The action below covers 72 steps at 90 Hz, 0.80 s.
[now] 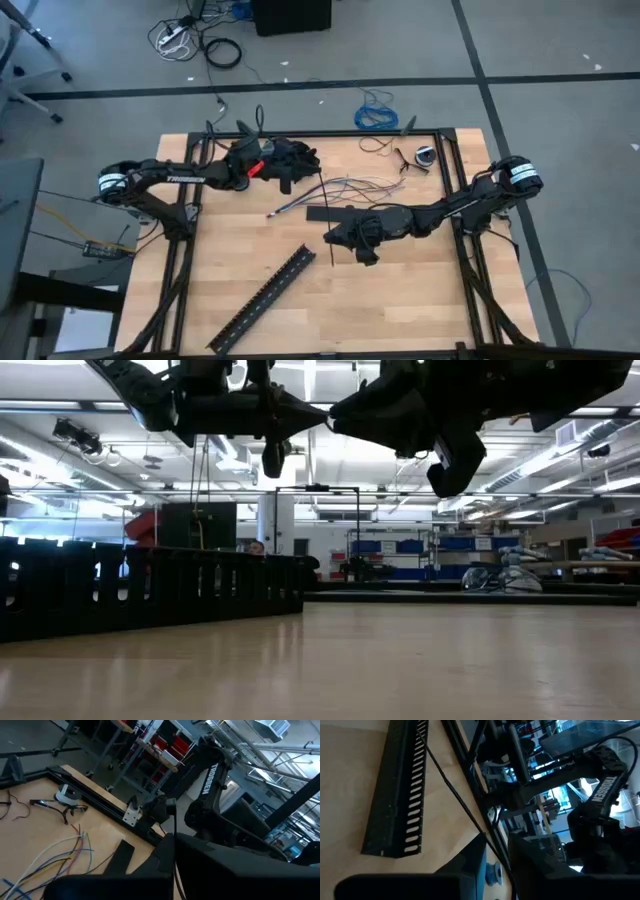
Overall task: Ziptie cables
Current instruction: Wrap the cable wires with the black zip tie
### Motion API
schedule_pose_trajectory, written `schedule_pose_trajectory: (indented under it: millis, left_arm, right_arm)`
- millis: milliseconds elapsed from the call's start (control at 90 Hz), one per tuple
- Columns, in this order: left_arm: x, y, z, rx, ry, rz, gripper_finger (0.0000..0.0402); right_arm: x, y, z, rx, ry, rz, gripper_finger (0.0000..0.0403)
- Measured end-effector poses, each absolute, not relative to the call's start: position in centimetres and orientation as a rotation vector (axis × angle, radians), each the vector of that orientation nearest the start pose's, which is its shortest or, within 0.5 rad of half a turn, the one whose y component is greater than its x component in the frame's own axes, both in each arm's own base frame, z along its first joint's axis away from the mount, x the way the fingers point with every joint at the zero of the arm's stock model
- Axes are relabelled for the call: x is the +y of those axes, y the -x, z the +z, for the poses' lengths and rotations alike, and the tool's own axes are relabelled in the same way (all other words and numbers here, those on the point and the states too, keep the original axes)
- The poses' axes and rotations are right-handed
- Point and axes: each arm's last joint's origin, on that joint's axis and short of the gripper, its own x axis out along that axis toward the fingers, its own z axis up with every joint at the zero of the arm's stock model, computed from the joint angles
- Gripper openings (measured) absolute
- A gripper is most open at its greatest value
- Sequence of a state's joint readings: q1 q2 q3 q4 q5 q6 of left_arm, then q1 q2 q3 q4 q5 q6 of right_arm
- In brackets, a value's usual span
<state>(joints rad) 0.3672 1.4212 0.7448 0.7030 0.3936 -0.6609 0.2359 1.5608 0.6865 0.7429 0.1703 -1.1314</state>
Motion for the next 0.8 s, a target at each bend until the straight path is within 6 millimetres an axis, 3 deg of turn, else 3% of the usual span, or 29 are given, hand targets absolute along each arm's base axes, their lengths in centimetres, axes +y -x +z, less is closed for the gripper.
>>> schedule_pose_trajectory:
  millis: [300, 456, 544, 678, 800]
  left_arm:
    - [10.3, -28.5, 26.0, -0.005, 0.649, -0.059, 0.0000]
    - [10.2, -28.5, 26.0, 0.003, 0.648, -0.080, 0.0000]
    - [10.1, -28.5, 26.0, 0.009, 0.646, -0.100, 0.0000]
    - [9.6, -28.7, 26.0, 0.021, 0.578, -0.151, 0.0000]
    - [7.9, -29.2, 25.9, 0.039, 0.416, -0.216, 0.0000]
  right_arm:
    - [6.9, -30.8, 20.5, 0.084, 1.150, 0.133, 0.0071]
    - [6.5, -30.9, 20.4, 0.099, 1.151, 0.135, 0.0015]
    - [6.1, -31.0, 20.2, 0.115, 1.141, 0.135, 0.0006]
    - [5.6, -31.1, 20.2, 0.122, 1.030, 0.132, 0.0002]
    - [5.3, -31.2, 20.5, 0.100, 0.780, 0.106, 0.0001]
